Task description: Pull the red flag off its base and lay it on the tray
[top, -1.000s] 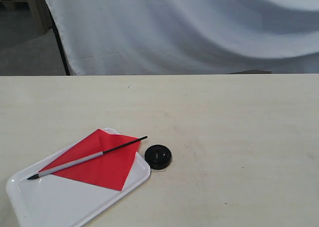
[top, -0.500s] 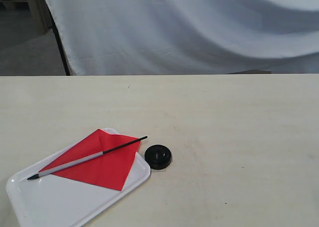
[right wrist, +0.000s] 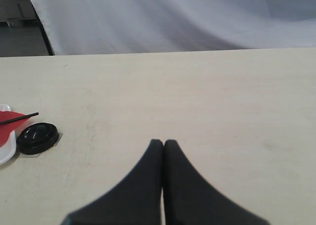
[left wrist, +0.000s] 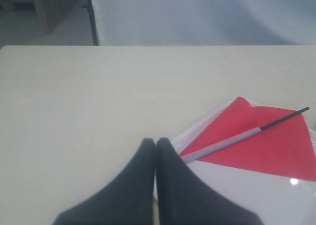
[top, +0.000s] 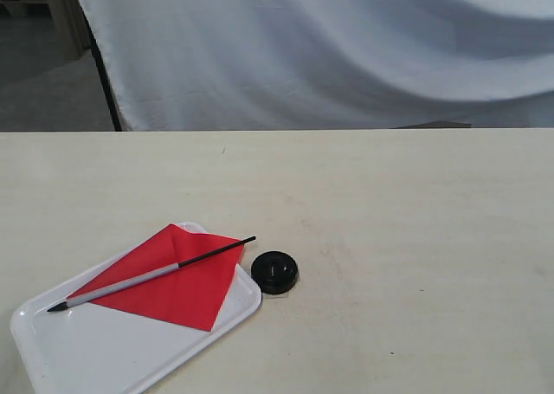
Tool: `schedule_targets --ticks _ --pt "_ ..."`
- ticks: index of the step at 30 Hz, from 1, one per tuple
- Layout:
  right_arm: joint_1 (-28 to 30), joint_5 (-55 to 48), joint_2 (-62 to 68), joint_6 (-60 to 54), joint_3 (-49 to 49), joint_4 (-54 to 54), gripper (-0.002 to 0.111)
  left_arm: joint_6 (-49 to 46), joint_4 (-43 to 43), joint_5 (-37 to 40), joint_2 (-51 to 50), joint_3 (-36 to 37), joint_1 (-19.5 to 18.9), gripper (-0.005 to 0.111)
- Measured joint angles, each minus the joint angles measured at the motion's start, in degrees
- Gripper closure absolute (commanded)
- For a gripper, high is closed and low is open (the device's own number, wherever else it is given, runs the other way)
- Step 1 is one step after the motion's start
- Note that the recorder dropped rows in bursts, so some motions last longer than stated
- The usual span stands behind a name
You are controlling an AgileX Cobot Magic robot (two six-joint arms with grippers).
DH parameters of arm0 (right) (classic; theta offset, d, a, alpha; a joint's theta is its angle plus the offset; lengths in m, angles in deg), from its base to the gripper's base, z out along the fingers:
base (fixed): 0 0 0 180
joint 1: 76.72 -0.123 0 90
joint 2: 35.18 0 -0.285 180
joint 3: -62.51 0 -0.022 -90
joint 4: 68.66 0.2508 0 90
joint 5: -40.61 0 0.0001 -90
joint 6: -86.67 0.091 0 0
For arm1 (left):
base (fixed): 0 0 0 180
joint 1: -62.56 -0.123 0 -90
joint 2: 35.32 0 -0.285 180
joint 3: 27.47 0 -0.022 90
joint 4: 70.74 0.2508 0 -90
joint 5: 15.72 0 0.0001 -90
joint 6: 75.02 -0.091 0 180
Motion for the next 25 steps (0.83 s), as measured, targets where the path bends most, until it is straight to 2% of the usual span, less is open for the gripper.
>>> schedule_targets --ticks 25 --pt "0.0 -0.1 0.0 -0.21 0.0 -2.94 0.109 0.0 0.0 0.0 0.0 0.0 0.0 0.107"
